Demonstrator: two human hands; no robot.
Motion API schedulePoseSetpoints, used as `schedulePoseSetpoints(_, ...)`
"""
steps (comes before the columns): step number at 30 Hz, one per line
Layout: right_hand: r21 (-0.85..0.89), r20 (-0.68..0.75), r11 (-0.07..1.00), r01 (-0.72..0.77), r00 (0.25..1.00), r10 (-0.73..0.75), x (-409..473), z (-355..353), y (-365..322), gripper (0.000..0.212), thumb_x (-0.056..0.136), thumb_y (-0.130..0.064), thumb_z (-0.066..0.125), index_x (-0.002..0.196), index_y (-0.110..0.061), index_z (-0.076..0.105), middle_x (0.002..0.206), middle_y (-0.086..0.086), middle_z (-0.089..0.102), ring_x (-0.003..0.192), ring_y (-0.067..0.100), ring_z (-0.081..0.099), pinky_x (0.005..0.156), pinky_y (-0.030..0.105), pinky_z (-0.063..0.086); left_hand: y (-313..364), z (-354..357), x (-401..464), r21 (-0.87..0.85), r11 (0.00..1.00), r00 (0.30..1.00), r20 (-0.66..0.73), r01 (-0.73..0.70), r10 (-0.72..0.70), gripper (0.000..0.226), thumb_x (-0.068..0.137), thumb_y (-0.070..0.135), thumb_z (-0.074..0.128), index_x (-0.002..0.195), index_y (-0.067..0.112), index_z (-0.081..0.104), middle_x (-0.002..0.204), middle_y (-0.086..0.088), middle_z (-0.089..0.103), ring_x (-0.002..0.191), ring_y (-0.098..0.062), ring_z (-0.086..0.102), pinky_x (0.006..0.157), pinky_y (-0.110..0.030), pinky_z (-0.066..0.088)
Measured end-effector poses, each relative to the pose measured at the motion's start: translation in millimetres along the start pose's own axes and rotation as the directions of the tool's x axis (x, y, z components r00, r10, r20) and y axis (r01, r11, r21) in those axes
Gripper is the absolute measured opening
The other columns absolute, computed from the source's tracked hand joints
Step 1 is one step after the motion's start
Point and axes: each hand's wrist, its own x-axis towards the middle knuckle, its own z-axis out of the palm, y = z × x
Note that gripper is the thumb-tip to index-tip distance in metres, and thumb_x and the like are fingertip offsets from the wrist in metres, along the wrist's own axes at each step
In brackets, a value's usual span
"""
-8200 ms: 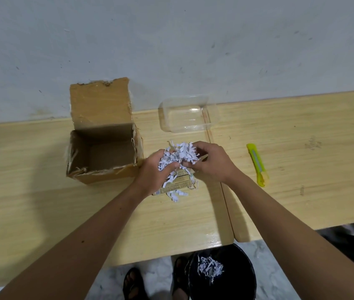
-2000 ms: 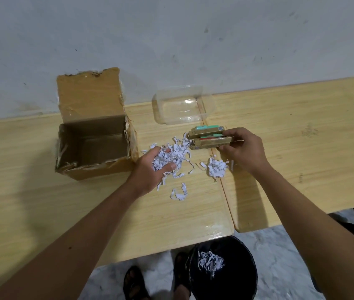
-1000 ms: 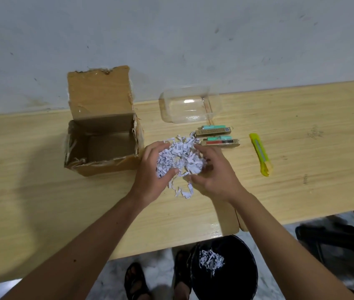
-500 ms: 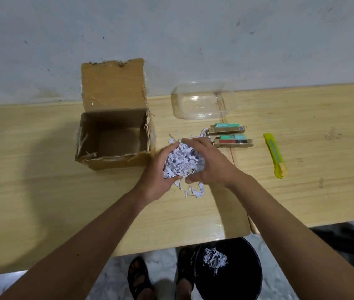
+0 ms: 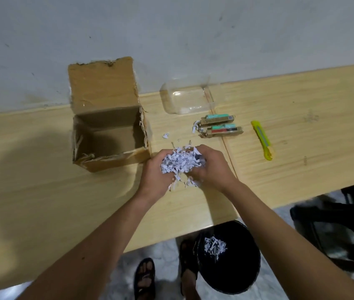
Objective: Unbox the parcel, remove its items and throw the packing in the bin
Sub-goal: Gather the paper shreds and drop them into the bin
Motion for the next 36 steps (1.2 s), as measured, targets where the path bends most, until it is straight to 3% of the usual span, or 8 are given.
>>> schedulePoseSetpoints(3, 0.012, -0.088, 1.000, -0.028, 0.996, 0.029, -22.6, -10.6, -2.1, 0.033, 0.074, -0.011, 0.088, 0.104, -0.012, 0.073, 0.101, 0.008, 0.074, 0.090, 0.021, 0.069, 0.075, 0.029, 0.051, 11.4, 4.3, -5.6, 0.012, 0.999, 0.997, 0.070, -0.036, 0.035, 0.062, 0.076, -0.019, 0.069, 0.119, 0.025, 0.069, 0.108, -0.002, 0.077, 0.100, -0.017, 0.073, 0.085, -0.028, 0.058)
schedulePoseSetpoints(7, 0.060, -0.191, 0.995, -0.078, 0.978, 0.089, -63.0, -33.8, 10.0, 0.034, 0.080, -0.016, 0.087, 0.110, -0.015, 0.070, 0.107, 0.006, 0.074, 0.100, 0.023, 0.071, 0.087, 0.041, 0.058, 39.7, 26.4, -17.7, 0.050, 0.995, 0.974, 0.215, -0.084, 0.072, 0.065, 0.075, -0.022, 0.065, 0.116, 0.028, 0.068, 0.098, 0.008, 0.075, 0.083, 0.003, 0.068, 0.078, -0.024, 0.056)
schedulePoseSetpoints(12, 0.110, -0.312, 0.973, -0.203, 0.922, 0.228, -130.3, -72.3, 34.3, 0.035, 0.082, -0.019, 0.083, 0.114, -0.020, 0.068, 0.108, 0.003, 0.074, 0.101, 0.023, 0.070, 0.087, 0.044, 0.058, 69.8, 81.0, -42.8, 0.077, 0.987, 0.921, 0.377, -0.142, 0.103, 0.063, 0.076, -0.015, 0.064, 0.121, 0.029, 0.070, 0.100, 0.005, 0.077, 0.084, -0.014, 0.070, 0.074, -0.028, 0.056)
schedulePoseSetpoints(16, 0.104, -0.377, 0.948, -0.301, 0.870, 0.317, -197.0, -95.1, 60.2, 0.037, 0.083, -0.017, 0.084, 0.117, -0.017, 0.068, 0.106, -0.007, 0.070, 0.096, 0.011, 0.064, 0.079, 0.020, 0.049, 83.6, 133.2, -80.6, 0.120, 0.973, 0.846, 0.522, -0.198, 0.108, 0.061, 0.082, -0.012, 0.066, 0.120, 0.035, 0.064, 0.092, 0.014, 0.070, 0.069, -0.005, 0.060, 0.057, -0.005, 0.042)
schedulePoseSetpoints(20, 0.160, -0.389, 0.910, -0.383, 0.823, 0.415, -263.0, -99.7, 92.6, 0.041, 0.082, -0.013, 0.084, 0.120, -0.016, 0.070, 0.109, -0.005, 0.072, 0.092, -0.010, 0.064, 0.080, 0.008, 0.044, 65.6, 184.8, -118.8, 0.101, 0.965, 0.769, 0.626, -0.242, 0.127, 0.057, 0.086, -0.007, 0.071, 0.124, 0.035, 0.065, 0.096, 0.022, 0.069, 0.079, 0.017, 0.064, 0.067, -0.002, 0.042)
schedulePoseSetpoints(24, 0.222, -0.414, 0.874, -0.431, 0.770, 0.485, -317.4, -96.0, 121.1, 0.044, 0.079, -0.016, 0.088, 0.120, -0.014, 0.072, 0.112, -0.004, 0.072, 0.096, -0.001, 0.067, 0.082, -0.001, 0.042, 42.6, 225.4, -157.3, 0.129, 0.958, 0.723, 0.683, -0.256, 0.102, 0.057, 0.084, -0.009, 0.074, 0.132, 0.019, 0.067, 0.115, 0.005, 0.073, 0.101, -0.010, 0.069, 0.079, -0.001, 0.045)
schedulePoseSetpoints(31, 0.302, -0.424, 0.863, -0.404, 0.754, 0.501, -370.7, -73.4, 155.9, 0.047, 0.074, -0.028, 0.089, 0.115, -0.037, 0.068, 0.115, -0.004, 0.072, 0.108, 0.009, 0.071, 0.094, 0.029, 0.056, 9.8, 256.8, -194.9, 0.169, 0.944, 0.680, 0.729, -0.285, 0.075, 0.060, 0.082, -0.005, 0.077, 0.127, 0.032, 0.065, 0.104, 0.021, 0.071, 0.099, -0.005, 0.070, 0.088, -0.023, 0.055)
schedulePoseSetpoints(36, 0.270, -0.346, 0.835, -0.479, 0.761, 0.549, -388.3, -54.9, 180.3, 0.061, 0.073, -0.020, 0.088, 0.129, -0.025, 0.065, 0.124, -0.004, 0.066, 0.109, 0.015, 0.066, 0.096, 0.042, 0.054, -7.4, 260.6, -201.2, 0.171, 0.933, 0.619, 0.782, -0.317, 0.068, 0.065, 0.078, 0.006, 0.089, 0.134, 0.026, 0.063, 0.126, 0.019, 0.069, 0.119, 0.000, 0.064, 0.104, -0.027, 0.052)
